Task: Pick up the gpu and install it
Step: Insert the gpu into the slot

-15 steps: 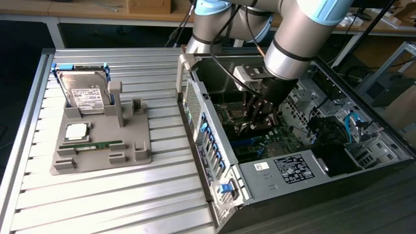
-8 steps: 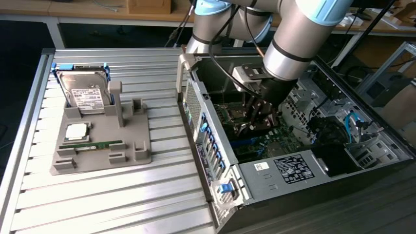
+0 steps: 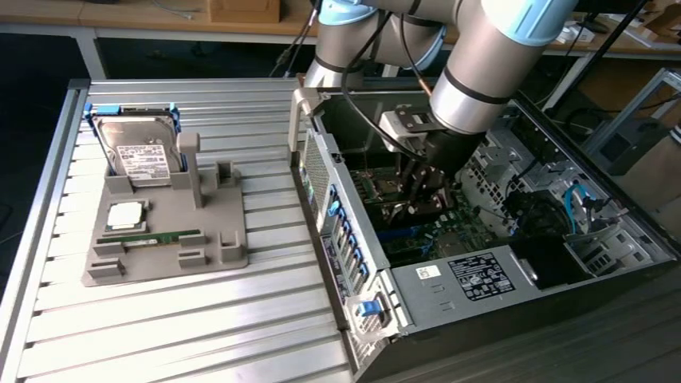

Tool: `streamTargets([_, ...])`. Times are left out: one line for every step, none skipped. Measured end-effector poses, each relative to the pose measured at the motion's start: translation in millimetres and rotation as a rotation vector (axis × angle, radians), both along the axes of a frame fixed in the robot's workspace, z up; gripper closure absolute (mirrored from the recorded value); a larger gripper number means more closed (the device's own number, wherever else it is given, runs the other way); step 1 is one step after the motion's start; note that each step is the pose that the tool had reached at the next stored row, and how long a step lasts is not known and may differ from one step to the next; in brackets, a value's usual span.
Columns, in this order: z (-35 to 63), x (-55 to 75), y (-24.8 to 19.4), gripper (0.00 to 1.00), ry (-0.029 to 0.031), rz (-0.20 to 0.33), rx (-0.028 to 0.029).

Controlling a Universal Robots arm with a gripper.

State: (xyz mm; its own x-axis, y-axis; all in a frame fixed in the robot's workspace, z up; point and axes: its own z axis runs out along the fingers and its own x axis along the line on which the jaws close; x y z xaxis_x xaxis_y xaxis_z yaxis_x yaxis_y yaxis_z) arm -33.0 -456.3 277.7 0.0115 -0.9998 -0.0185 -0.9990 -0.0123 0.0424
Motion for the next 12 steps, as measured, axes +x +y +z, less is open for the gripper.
streamTargets([-0.2,0.0,0.0,0.73,0.0000,0.000,-0.0004])
streamTargets([-0.5,0.0,-0.1,0.73,0.0000,0.000,-0.0008])
streamTargets([-1.2,0.0,-0.2,0.73,-0.0001,0.000,-0.0011])
streamTargets([-1.8,0.0,-0.2,0.73,0.0000,0.000,-0.0015])
streamTargets([-2.3,0.0,-0.2,0.73,-0.0001,0.000,-0.0018])
streamTargets([-2.7,0.0,-0.3,0.73,0.0000,-0.001,-0.0020])
streamTargets([-3.2,0.0,-0.3,0.73,0.0000,-0.001,-0.0021])
streamTargets([-4.9,0.0,-0.3,0.73,-0.0001,-0.001,-0.0021])
streamTargets([-5.8,0.0,-0.3,0.73,0.0000,-0.001,-0.0026])
streamTargets([-6.5,0.0,-0.3,0.73,0.0000,-0.001,-0.0026])
streamTargets([-7.0,0.0,-0.3,0.73,0.0000,0.000,-0.0025])
streamTargets([-7.6,0.0,-0.3,0.73,0.0000,0.000,-0.0027])
